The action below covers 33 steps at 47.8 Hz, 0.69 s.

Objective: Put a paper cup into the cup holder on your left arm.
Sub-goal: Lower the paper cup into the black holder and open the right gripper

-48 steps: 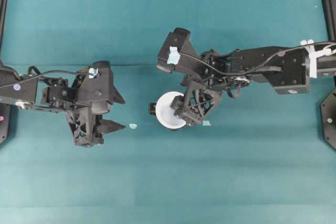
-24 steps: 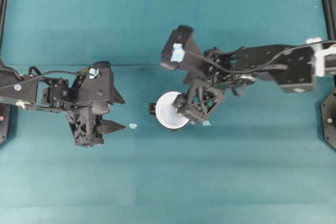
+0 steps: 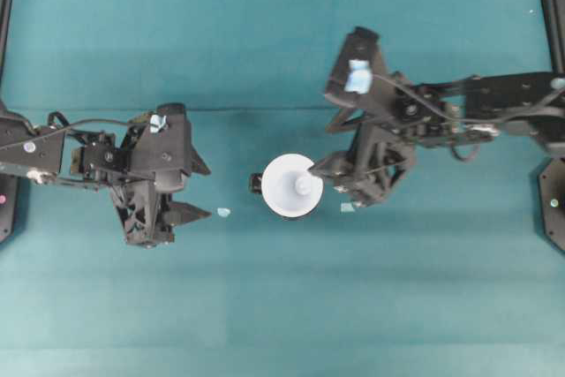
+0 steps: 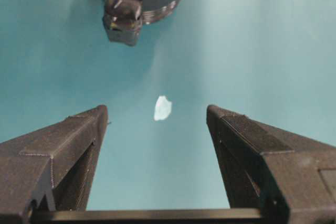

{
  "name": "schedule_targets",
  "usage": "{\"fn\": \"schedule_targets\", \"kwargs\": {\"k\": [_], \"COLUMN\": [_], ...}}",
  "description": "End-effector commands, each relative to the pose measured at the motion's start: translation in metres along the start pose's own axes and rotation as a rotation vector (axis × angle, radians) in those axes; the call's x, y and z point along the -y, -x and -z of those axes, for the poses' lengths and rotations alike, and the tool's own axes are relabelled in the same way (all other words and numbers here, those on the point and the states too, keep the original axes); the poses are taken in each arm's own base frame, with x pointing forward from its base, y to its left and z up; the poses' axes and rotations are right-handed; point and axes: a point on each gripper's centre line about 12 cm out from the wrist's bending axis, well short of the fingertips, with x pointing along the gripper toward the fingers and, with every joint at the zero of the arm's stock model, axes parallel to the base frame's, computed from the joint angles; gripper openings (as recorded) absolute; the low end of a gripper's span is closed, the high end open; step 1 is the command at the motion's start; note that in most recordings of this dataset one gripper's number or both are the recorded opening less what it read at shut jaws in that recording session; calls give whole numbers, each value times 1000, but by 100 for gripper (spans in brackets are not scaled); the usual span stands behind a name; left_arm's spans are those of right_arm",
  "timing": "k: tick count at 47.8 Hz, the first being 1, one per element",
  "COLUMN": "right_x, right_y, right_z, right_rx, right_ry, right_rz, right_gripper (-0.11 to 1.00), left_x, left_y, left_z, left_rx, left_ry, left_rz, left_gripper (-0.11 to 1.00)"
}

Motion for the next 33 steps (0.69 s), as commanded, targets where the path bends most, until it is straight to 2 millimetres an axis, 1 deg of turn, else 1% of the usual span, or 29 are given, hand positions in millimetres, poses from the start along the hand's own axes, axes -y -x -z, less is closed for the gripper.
{"fn": "schedule_targets", "kwargs": {"k": [1, 10, 18, 23, 28, 33], "right_x": [-3, 0, 3, 2, -1, -6], "right_y": [16, 30, 36, 39, 42, 44], "right_z": [-5, 4, 13, 17, 21, 25], "right_rx": [56, 71, 77, 87, 94, 101], "right_ry": [-4, 1, 5, 19, 57, 135], "right_rz": [-22, -29, -31, -40, -47, -57], "right_gripper": [91, 91, 91, 91, 91, 91], "left_x": [0, 0, 0, 1, 1, 1], "left_y": [1, 1, 1, 2, 2, 2], "left_z": [-7, -7, -8, -9, -10, -10], "left_rx": [23, 23, 26, 32, 34, 34], "left_ry": [-1, -3, -3, -1, -1, -1], "left_rz": [1, 1, 1, 2, 2, 2], "left_gripper": [79, 79, 79, 79, 79, 79]}}
